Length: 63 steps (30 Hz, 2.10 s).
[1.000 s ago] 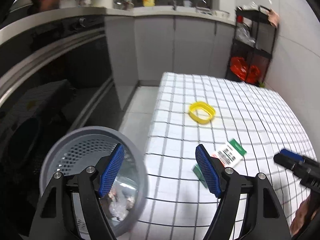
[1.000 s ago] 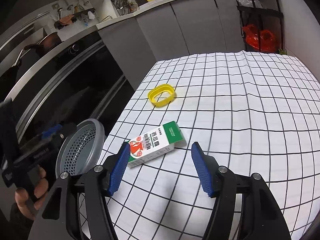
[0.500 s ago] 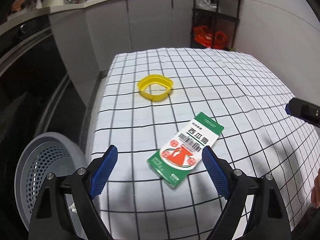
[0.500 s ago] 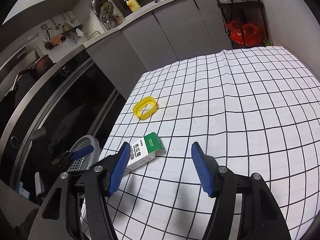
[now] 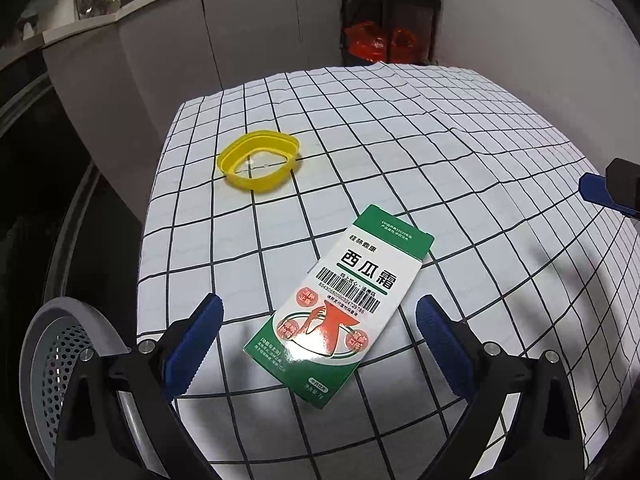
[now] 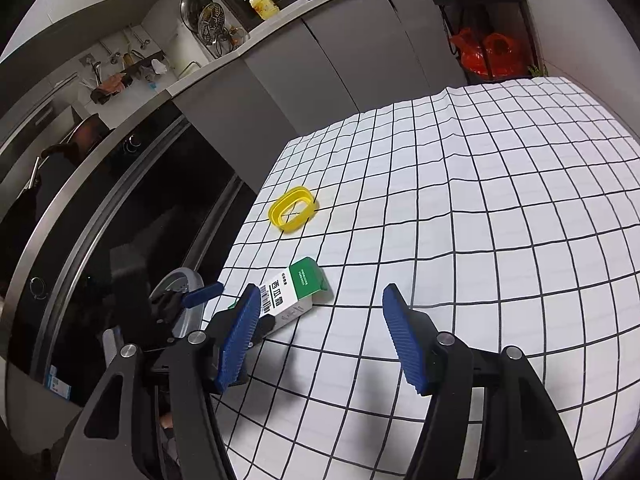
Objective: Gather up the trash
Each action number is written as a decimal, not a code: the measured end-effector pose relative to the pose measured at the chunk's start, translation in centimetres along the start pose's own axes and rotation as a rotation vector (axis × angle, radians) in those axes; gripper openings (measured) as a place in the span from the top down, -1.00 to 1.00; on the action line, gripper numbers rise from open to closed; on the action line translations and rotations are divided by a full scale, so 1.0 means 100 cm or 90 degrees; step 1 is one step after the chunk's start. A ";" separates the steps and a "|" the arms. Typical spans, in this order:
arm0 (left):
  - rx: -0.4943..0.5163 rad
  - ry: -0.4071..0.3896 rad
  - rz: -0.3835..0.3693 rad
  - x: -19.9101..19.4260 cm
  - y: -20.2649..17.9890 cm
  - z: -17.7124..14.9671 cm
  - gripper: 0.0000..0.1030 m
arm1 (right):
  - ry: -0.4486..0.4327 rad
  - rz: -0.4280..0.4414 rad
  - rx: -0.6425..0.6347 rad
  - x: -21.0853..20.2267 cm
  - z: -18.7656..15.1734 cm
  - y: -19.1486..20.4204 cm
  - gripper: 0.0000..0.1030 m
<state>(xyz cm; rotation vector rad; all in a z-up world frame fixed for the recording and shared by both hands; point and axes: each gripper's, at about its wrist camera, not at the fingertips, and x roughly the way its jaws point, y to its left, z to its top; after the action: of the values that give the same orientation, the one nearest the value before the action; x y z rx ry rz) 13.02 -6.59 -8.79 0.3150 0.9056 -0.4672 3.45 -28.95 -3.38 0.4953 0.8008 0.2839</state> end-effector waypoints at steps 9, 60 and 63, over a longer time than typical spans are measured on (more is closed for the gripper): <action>0.007 0.019 -0.018 0.015 -0.007 0.003 -0.85 | 0.006 0.004 -0.003 0.003 0.000 0.000 -0.18; -0.213 -0.178 0.109 -0.080 0.082 0.025 -0.07 | 0.017 -0.048 -0.132 0.081 0.029 0.039 -0.48; -0.230 -0.175 0.135 -0.078 0.095 0.024 -0.07 | 0.023 -0.052 -0.147 0.106 0.042 0.047 -0.60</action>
<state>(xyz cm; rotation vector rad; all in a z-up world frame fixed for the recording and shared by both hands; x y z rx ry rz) 15.41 2.47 -0.41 0.0126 0.6631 -0.1399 13.38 -21.81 -4.92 0.2415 0.8098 0.3058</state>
